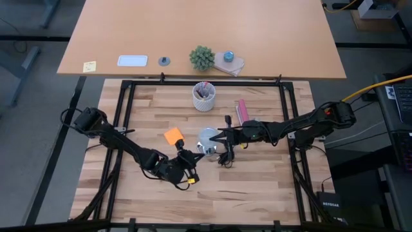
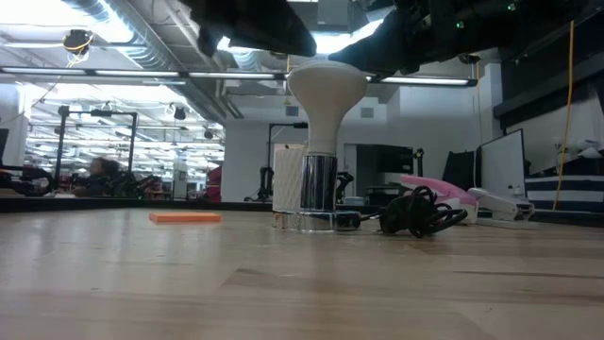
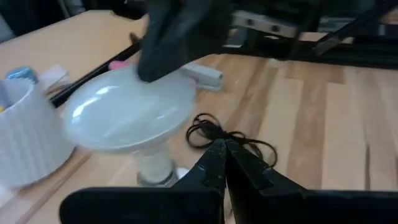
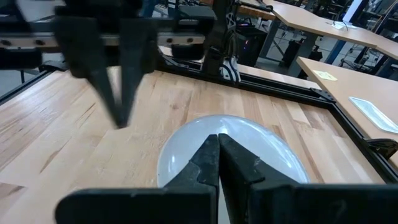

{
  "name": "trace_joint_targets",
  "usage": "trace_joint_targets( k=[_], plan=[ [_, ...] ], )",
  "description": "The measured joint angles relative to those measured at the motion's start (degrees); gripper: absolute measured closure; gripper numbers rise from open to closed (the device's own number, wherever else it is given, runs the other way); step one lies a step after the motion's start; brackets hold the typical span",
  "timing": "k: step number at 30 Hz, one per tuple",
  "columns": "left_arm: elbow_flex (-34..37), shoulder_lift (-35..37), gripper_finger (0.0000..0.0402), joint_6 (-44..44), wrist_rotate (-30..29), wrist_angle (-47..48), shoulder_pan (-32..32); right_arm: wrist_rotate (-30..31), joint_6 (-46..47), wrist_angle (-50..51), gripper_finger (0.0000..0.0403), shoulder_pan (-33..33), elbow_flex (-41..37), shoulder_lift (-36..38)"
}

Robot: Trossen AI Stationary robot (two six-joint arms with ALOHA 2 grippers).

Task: Screw lightbulb
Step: Insert the lightbulb into the lamp

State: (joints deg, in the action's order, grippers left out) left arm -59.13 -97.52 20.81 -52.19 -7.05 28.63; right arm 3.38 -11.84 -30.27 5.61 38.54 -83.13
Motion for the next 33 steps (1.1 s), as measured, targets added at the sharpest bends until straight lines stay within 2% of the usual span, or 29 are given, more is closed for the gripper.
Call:
trace_joint_targets(
  k=[6, 17, 27, 33],
  plan=[
    [0.00, -2.61, 0.0400, -3.78, 0.16, -4.93, -1.63, 0.00, 0.00, -0.03, 0.0394, 0.00, 0.00, 0.00],
    [0.02, -2.70, 0.0400, -6.24, -0.84, -5.66, -3.48, 0.00, 0.00, -0.03, 0.0394, 0.00, -0.01, 0.00],
    [0.02, -2.70, 0.0400, -5.67, -10.01, -5.52, -2.32, 0.07, -0.02, -0.01, 0.0394, -0.02, 0.00, 0.00],
    [-0.02, -2.64, 0.0400, -1.62, -12.17, -2.39, -2.36, 0.03, -0.02, -0.01, 0.0394, -0.02, 0.00, 0.00]
  ],
)
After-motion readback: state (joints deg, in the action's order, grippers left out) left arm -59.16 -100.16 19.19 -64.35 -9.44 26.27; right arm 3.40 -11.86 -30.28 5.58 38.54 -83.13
